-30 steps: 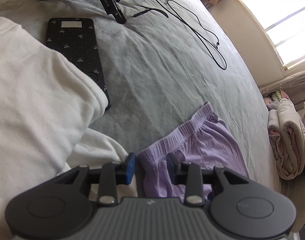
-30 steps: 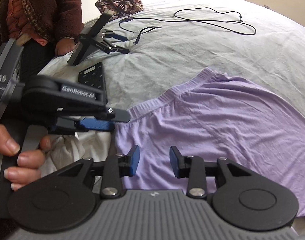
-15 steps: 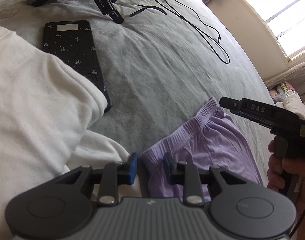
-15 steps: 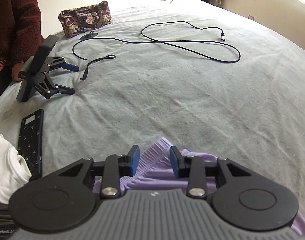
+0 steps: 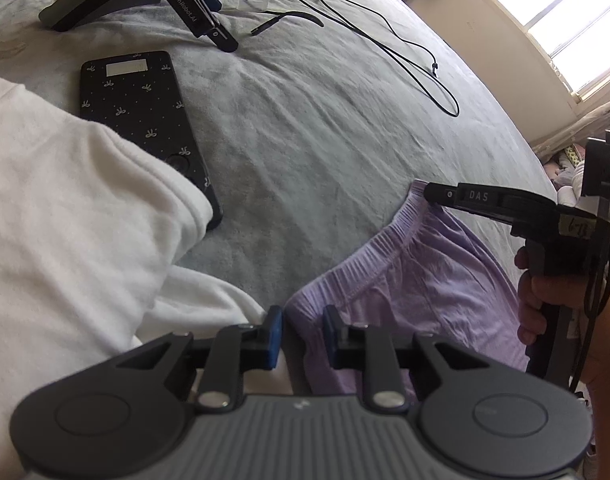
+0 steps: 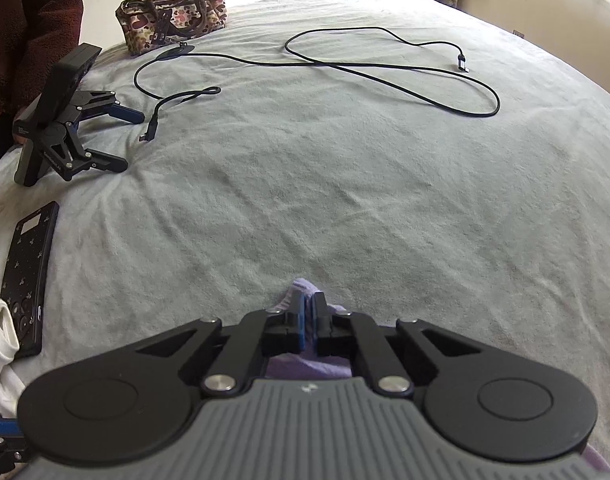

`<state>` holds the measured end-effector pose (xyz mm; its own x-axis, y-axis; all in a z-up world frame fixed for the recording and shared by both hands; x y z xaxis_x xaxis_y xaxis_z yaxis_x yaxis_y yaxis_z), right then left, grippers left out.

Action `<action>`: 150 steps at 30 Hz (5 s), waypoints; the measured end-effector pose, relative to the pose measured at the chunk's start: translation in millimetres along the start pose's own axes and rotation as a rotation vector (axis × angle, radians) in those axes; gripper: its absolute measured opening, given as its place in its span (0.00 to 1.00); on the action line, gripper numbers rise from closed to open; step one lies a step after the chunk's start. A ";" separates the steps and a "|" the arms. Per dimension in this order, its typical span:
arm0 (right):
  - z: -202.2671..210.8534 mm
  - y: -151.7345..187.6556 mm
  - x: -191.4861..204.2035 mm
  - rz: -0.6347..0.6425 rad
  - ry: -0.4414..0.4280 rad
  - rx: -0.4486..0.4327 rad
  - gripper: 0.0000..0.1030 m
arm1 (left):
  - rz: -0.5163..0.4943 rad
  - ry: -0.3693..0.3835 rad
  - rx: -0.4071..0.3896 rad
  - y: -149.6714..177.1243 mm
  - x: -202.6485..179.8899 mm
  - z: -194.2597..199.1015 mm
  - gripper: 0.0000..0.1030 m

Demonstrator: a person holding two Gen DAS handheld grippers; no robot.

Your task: Fold clothes

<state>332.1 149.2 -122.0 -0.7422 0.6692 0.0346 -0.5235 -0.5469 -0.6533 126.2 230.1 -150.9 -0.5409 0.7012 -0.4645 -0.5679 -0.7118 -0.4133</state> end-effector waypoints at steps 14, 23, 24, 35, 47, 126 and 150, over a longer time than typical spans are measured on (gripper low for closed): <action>3.4 -9.8 -14.2 -0.072 0.043 -0.037 0.13 | -0.031 -0.022 -0.031 -6.2 -5.0 2.7 0.23; 79.2 33.4 -76.8 -0.132 0.148 -0.025 0.37 | -0.101 0.019 -0.142 -19.6 -31.7 13.8 0.30; 87.1 40.6 -84.6 -0.145 0.163 -0.022 0.37 | -0.109 0.035 -0.137 -18.7 -36.1 12.7 0.30; 211.5 176.5 -135.4 -0.418 0.299 -0.064 0.37 | -0.246 0.172 0.003 19.8 -85.0 -4.4 0.32; 285.6 301.2 -109.3 -0.578 0.391 -0.132 0.37 | -0.363 0.193 0.075 63.5 -111.5 -13.1 0.33; 296.1 321.3 -155.7 -0.682 0.439 -0.204 0.45 | -0.535 0.312 0.178 150.1 -157.8 -14.4 0.35; 301.9 187.9 -120.8 -0.566 0.325 -0.305 0.03 | -0.478 0.299 0.227 142.0 -152.6 -13.5 0.32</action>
<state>197.1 -186.3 -20.7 -0.2047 0.9504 0.2343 -0.6153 0.0612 -0.7859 136.4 21.5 -149.3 -0.0145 0.8758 -0.4824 -0.8410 -0.2716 -0.4679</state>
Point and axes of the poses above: each gripper's, at about its wrist camera, not at the fingertips, and z roughly against the way its jaws point, x to its left, y to its underside, the point moved 9 cm from there along -z, roughly the way its jaws point, and after that the axes turned 1 degree about -x, right-handed, at the moved point
